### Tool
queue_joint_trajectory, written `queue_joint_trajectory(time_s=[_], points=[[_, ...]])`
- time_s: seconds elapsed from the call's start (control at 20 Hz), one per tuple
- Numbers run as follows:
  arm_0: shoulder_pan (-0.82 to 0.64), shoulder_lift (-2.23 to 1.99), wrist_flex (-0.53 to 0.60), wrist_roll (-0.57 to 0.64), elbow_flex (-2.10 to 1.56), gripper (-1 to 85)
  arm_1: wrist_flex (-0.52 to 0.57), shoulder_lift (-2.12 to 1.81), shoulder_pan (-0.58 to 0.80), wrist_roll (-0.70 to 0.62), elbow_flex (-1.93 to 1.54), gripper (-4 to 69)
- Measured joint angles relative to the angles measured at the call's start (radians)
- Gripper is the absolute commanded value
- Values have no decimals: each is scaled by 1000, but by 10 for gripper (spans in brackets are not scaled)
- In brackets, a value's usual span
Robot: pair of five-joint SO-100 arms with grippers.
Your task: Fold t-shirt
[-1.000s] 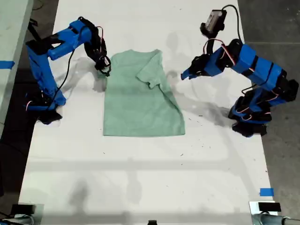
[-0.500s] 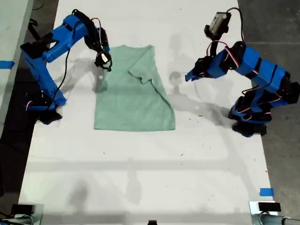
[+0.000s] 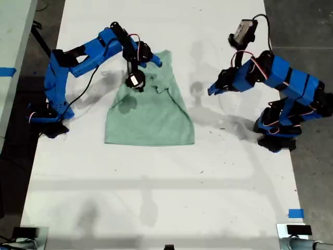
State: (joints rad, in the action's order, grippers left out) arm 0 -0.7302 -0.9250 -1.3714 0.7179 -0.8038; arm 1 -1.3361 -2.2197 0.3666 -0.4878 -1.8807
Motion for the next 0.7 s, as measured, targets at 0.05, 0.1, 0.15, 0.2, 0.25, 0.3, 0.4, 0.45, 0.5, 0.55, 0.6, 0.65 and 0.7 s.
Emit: queue_joint_trajectory(time_s=[0.05, 0.1, 0.15, 0.2, 0.25, 0.3, 0.4, 0.45, 0.5, 0.55, 0.6, 0.65, 0.7], points=[[0, -32, -17, 15, 0, 370, 0, -9, -5, 5, -17, 84], [0, -84, -46, 25, 0, 370, 0, -18, -9, 5, -32, 109], [-2, -152, -87, 26, 0, 369, 0, -26, -20, 5, -44, 151], [-3, -224, -138, 26, 0, 368, 0, -32, -37, 6, -54, 181], [-3, -301, -186, 26, -25, 368, 0, -34, -61, 12, -57, 203], [15, -370, -242, 26, -49, 367, 0, -35, -98, 23, -58, 239], [98, -508, -351, 6, -143, 366, 0, -12, -189, 58, -69, 287], [160, -580, -373, -12, -219, 365, 8, 21, -235, 78, -74, 294], [224, -652, -373, -54, -313, 364, 15, 52, -276, 98, -87, 296], [302, -719, -373, -92, -410, 364, 26, 89, -310, 121, -100, 300], [367, -784, -371, -143, -509, 364, 38, 123, -336, 133, -103, 303], [428, -842, -365, -199, -601, 363, 51, 164, -357, 150, -103, 306], [477, -894, -351, -255, -693, 362, 64, 202, -374, 155, -104, 308]])
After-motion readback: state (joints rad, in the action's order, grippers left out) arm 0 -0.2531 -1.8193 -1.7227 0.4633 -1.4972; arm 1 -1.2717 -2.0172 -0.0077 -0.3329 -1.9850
